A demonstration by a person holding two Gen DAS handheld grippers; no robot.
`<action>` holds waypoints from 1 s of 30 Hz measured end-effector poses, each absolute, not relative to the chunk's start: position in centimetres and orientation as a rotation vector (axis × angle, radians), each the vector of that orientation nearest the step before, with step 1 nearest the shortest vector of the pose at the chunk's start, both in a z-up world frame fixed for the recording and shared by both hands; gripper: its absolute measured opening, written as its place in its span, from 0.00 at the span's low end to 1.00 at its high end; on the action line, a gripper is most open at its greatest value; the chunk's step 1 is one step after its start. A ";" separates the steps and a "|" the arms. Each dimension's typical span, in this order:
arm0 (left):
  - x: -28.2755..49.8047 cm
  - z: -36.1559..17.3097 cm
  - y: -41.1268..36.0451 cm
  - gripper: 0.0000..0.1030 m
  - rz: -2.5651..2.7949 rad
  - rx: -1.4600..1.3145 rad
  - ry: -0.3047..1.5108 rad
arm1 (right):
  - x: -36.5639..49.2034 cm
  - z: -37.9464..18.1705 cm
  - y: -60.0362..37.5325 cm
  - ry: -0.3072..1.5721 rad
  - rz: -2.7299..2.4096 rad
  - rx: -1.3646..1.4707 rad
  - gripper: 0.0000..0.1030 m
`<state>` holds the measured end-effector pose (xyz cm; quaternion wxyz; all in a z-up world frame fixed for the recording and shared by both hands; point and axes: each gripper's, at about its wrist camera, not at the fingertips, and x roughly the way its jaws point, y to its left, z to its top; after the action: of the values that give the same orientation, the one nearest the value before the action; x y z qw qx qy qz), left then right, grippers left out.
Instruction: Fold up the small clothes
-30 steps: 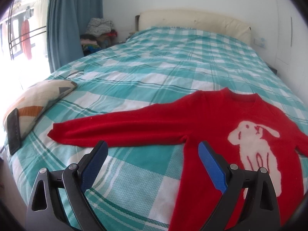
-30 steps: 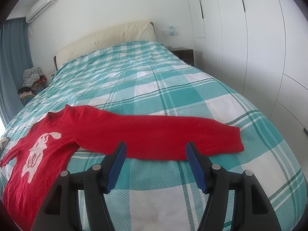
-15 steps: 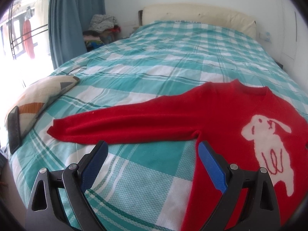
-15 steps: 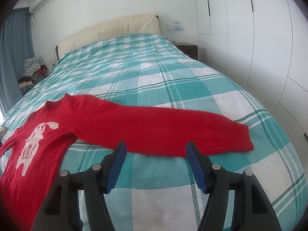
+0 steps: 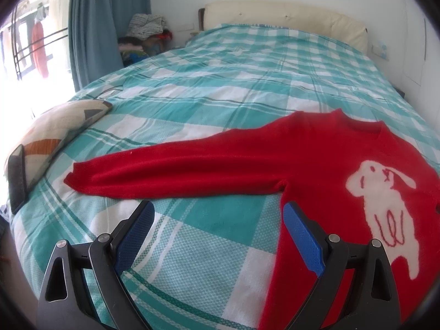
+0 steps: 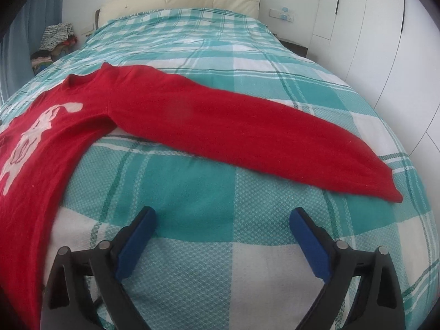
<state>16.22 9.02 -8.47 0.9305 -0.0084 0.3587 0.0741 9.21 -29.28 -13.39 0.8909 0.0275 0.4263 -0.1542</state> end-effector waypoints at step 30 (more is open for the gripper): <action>16.6 -10.4 9.9 0.93 0.202 -0.016 0.790 | 8.9 -13.6 -30.2 0.871 -0.280 0.142 1.00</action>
<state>16.64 9.86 -10.41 0.9179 -0.0078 0.3843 0.0982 8.90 -30.25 -13.57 0.8947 0.0686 0.4201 -0.1351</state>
